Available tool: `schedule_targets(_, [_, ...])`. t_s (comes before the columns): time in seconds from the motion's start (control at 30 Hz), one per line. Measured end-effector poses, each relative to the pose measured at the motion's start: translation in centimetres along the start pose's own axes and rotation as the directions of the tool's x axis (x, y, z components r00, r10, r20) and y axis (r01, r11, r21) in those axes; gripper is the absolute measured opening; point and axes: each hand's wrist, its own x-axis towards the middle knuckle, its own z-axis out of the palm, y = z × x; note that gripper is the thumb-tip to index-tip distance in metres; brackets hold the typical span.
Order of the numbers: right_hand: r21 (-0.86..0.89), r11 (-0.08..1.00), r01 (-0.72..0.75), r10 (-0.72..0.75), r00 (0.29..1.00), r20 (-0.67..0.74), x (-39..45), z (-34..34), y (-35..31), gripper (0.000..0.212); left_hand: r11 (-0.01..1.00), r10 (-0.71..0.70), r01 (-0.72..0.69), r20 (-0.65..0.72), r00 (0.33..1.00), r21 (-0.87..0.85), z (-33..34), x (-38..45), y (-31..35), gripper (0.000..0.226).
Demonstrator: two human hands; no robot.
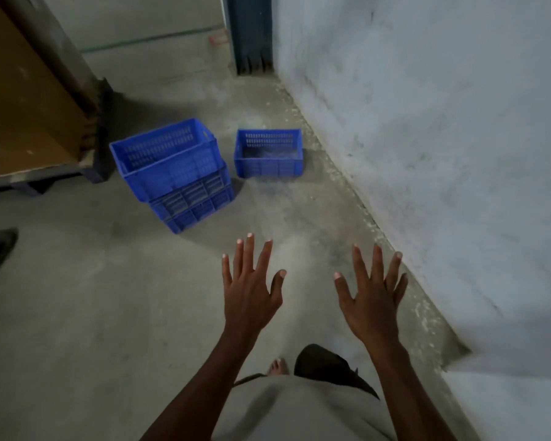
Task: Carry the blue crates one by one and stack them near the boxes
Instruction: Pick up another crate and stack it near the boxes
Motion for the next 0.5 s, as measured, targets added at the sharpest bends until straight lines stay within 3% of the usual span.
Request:
schedule_targets(0.23, [0.051,0.998,-0.043,0.04,0.997,0.059,18.7,5.0,-4.3,0.067,1.0,0.008,-0.008,-0.002,1.0,-0.006,3.7,18.8,-3.1,0.066])
schedule_targets(0.37, [0.085,0.995,-0.044,0.036,0.995,0.097,30.4,7.4,-6.8,0.066,0.997,-0.08,0.08,0.005,0.997,0.003,5.0,29.5,-5.1,0.066])
schedule_targets(0.5, [0.118,0.992,0.04,-0.048,0.996,0.07,42.4,9.6,-10.3,0.064,0.997,-0.072,0.072,-0.043,0.996,0.01,5.4,39.3,-6.8,0.063])
